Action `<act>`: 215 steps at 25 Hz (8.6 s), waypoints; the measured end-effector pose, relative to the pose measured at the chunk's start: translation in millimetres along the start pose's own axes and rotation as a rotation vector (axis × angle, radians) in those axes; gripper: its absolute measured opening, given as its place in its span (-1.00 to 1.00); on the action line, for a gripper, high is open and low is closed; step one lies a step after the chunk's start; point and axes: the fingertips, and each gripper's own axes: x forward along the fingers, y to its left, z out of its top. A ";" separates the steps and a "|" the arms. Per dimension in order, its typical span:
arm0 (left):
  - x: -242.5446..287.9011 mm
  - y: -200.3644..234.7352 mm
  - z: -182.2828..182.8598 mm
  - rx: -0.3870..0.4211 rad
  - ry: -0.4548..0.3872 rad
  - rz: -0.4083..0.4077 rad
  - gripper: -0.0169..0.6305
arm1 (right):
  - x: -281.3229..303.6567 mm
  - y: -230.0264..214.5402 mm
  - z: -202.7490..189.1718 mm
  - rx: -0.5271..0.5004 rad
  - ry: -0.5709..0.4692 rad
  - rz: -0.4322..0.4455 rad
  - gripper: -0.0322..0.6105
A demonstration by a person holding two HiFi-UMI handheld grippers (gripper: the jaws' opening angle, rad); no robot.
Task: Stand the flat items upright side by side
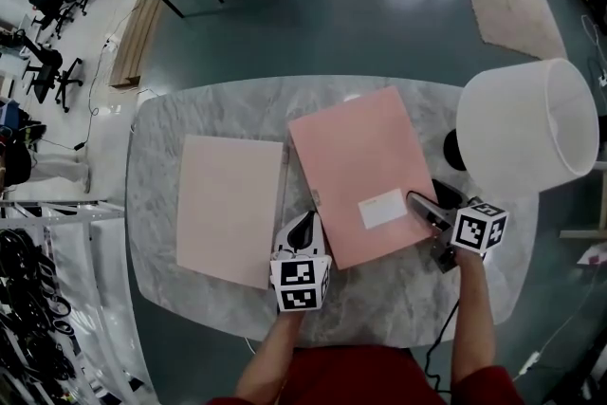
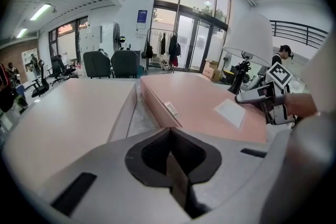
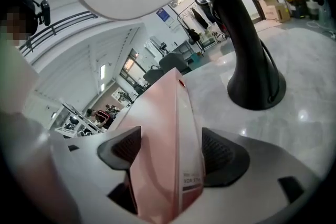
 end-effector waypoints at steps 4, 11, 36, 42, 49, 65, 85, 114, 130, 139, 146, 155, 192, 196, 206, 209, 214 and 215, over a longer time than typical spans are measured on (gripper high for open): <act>0.2 -1.3 -6.6 -0.005 0.027 0.013 -0.93 | 1.8 -1.2 -2.1 0.036 0.040 0.043 0.16; 0.6 2.1 -18.7 -0.032 0.072 0.029 -0.94 | 1.5 8.1 -8.3 0.055 0.084 0.084 0.15; -43.2 -7.9 -69.4 -0.112 0.129 0.044 -0.94 | -67.1 49.0 -40.1 0.217 0.105 0.241 0.05; -59.0 -8.2 -87.5 -0.133 0.140 0.056 -0.94 | -84.1 85.3 -51.4 0.277 0.201 0.422 0.04; -76.2 -22.0 -105.0 -0.143 0.148 0.046 -0.94 | -95.8 90.0 -80.6 0.232 0.315 0.309 0.07; -111.6 -26.5 -120.2 -0.171 0.084 0.062 -0.94 | -128.0 140.1 -93.9 0.106 0.193 0.253 -0.03; -229.3 -43.0 -53.0 -0.154 -0.277 0.126 -0.94 | -190.2 197.3 -64.8 -0.332 -0.328 -0.042 -0.03; -239.2 46.5 16.8 -0.026 -0.412 -0.088 -0.94 | -89.5 237.5 -55.1 -0.582 -0.560 -0.567 -0.03; -225.3 39.1 3.1 -0.003 -0.361 -0.124 -0.94 | -72.3 207.4 -104.3 -0.437 -0.419 -0.691 -0.03; -221.6 37.1 0.7 0.029 -0.367 -0.119 -0.94 | -51.4 191.8 -124.2 -0.377 -0.353 -0.702 -0.03; -222.8 45.3 -9.9 0.030 -0.362 -0.111 -0.94 | -35.8 181.5 -149.6 -0.347 -0.313 -0.715 -0.03; -225.8 55.7 -14.0 0.026 -0.360 -0.104 -0.94 | -31.8 180.9 -148.7 -0.350 -0.304 -0.699 0.05; -265.0 141.8 -18.3 0.008 -0.406 -0.148 -0.94 | -16.7 286.5 -203.2 -0.243 -0.359 -0.619 0.10; -278.4 167.9 -11.7 0.010 -0.435 -0.108 -0.94 | -5.8 314.0 -180.3 -0.279 -0.408 -0.565 0.10; -296.0 236.7 -2.4 0.012 -0.466 0.001 -0.94 | 36.0 355.0 -141.2 -0.337 -0.431 -0.457 0.10; -289.6 254.7 5.1 0.016 -0.462 0.015 -0.94 | 51.9 356.5 -130.0 -0.335 -0.418 -0.432 0.10; -264.3 278.0 24.3 0.029 -0.429 0.014 -0.94 | 80.0 346.0 -105.3 -0.302 -0.395 -0.413 0.10; -257.6 283.9 28.1 0.034 -0.417 0.011 -0.94 | 86.5 343.7 -100.5 -0.293 -0.392 -0.412 0.10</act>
